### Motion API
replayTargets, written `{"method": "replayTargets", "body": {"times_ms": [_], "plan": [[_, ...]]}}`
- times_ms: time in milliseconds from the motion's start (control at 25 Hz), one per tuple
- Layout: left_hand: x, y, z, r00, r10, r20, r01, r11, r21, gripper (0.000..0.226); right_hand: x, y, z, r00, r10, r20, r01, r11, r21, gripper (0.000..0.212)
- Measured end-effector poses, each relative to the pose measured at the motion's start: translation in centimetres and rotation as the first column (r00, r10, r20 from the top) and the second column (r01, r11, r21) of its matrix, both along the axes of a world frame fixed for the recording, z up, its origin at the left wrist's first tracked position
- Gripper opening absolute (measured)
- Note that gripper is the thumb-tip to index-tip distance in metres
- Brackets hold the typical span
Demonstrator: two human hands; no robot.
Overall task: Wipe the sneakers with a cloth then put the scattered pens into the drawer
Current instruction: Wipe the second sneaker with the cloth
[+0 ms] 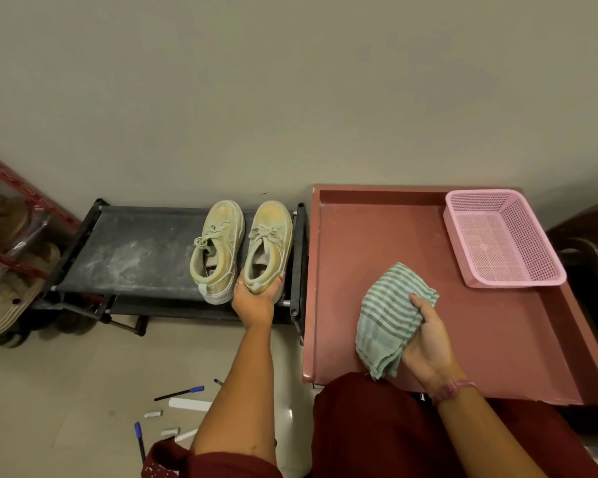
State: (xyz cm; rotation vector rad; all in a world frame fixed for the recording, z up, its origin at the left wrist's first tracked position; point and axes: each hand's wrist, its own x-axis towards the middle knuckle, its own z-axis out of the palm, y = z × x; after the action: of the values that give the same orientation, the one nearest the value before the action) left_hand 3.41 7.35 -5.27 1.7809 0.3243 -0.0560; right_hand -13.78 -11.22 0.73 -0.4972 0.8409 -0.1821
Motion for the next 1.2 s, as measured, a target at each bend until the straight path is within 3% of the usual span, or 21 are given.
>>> {"method": "replayTargets", "body": {"times_ms": [120, 200, 280, 360, 520, 640, 760, 960, 1200], "plan": [[0.4, 0.3, 0.1, 0.999, -0.042, -0.017, 0.043, 0.997, 0.065, 0.073, 0.1, 0.1, 0.1, 1.000, 0.004, 0.000, -0.004, 1.000, -0.011, 0.043], [0.0, 0.7, 0.5, 0.991, -0.137, -0.006, 0.137, 0.978, 0.159, 0.092, 0.1, 0.0, 0.2, 1.000, -0.006, 0.007, 0.006, 1.000, -0.009, 0.044], [-1.3, 1.6, 1.4, 0.979, -0.206, 0.008, 0.194, 0.935, 0.297, 0.108, 0.1, -0.1, 0.4, 1.000, -0.009, 0.014, 0.009, 1.000, -0.003, 0.043], [-2.5, 3.5, 2.0, 0.974, -0.215, 0.079, 0.151, 0.864, 0.481, 0.110, 0.1, -0.2, 0.4, 1.000, -0.011, 0.023, 0.011, 1.000, 0.000, 0.043], [-1.5, 9.2, 1.4, 0.911, -0.356, 0.207, 0.046, 0.588, 0.808, 0.110, -0.2, -0.5, 0.4, 0.999, -0.037, 0.039, 0.037, 0.999, 0.002, 0.041], [1.4, 11.5, 0.7, 0.824, -0.559, 0.091, 0.084, 0.281, 0.956, 0.113, -0.5, -0.7, 0.3, 0.995, -0.071, 0.067, 0.070, 0.997, 0.008, 0.044], [3.4, 11.6, 0.3, 0.766, -0.643, 0.005, 0.129, 0.161, 0.978, 0.110, -0.8, -0.8, 0.0, 0.994, -0.075, 0.074, 0.076, 0.997, -0.006, 0.044], [3.9, 10.7, -0.7, 0.792, -0.609, 0.029, 0.130, 0.214, 0.968, 0.094, -1.0, -0.8, -0.6, 0.996, -0.070, 0.063, 0.070, 0.998, -0.005, 0.049], [3.4, 10.6, -0.5, 0.816, -0.566, 0.114, 0.122, 0.363, 0.924, 0.076, -1.1, -0.7, -1.0, 0.998, -0.038, 0.054, 0.036, 0.999, 0.022, 0.048]]}}
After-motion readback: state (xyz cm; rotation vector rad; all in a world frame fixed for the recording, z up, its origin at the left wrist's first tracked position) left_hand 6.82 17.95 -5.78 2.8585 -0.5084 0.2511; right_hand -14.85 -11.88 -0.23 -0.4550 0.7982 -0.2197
